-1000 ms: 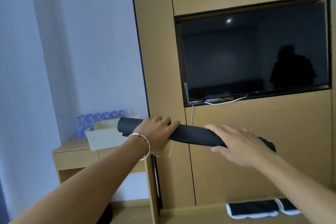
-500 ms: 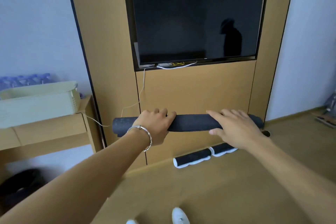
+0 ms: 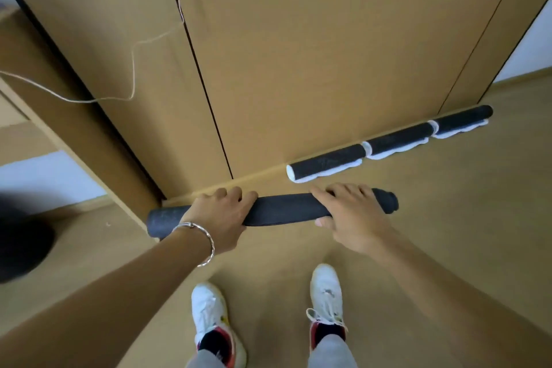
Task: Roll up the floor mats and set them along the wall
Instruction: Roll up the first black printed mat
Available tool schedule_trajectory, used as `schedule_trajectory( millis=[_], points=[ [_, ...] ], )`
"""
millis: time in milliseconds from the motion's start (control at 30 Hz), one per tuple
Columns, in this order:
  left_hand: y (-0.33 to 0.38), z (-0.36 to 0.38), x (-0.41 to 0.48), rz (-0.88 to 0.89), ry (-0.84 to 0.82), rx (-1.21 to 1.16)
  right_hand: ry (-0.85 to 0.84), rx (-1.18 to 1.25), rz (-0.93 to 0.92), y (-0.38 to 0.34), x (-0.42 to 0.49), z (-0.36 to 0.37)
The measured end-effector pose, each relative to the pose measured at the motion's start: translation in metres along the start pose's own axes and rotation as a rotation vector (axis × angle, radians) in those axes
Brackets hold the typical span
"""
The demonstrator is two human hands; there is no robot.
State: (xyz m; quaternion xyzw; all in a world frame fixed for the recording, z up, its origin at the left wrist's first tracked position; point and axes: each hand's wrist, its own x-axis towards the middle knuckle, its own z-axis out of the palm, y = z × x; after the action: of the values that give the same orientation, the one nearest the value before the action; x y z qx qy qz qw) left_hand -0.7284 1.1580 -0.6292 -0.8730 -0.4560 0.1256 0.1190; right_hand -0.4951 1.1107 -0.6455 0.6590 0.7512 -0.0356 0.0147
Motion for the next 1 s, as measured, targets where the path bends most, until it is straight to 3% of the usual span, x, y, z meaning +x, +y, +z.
schedule_trajectory(
  millis=[233,467,767,900,1000],
  points=[
    [-0.035,0.229,0.221,-0.058,-0.112,-0.044,-0.083,-0.027,-0.022,0.046,0.238,0.202],
    [-0.064,0.383,0.316,-0.078,-0.278,-0.045,-0.168,0.088,-0.066,0.053,0.369,0.339],
    [-0.104,0.468,0.362,-0.253,-0.38,-0.195,-0.211,-0.146,-0.156,0.02,0.496,0.395],
    [-0.106,0.487,0.373,-0.254,-0.353,-0.235,-0.299,-0.105,-0.124,0.019,0.514,0.411],
    [-0.101,0.505,0.374,-0.224,-0.303,-0.242,-0.269,-0.08,-0.116,0.024,0.517,0.43]
  ],
)
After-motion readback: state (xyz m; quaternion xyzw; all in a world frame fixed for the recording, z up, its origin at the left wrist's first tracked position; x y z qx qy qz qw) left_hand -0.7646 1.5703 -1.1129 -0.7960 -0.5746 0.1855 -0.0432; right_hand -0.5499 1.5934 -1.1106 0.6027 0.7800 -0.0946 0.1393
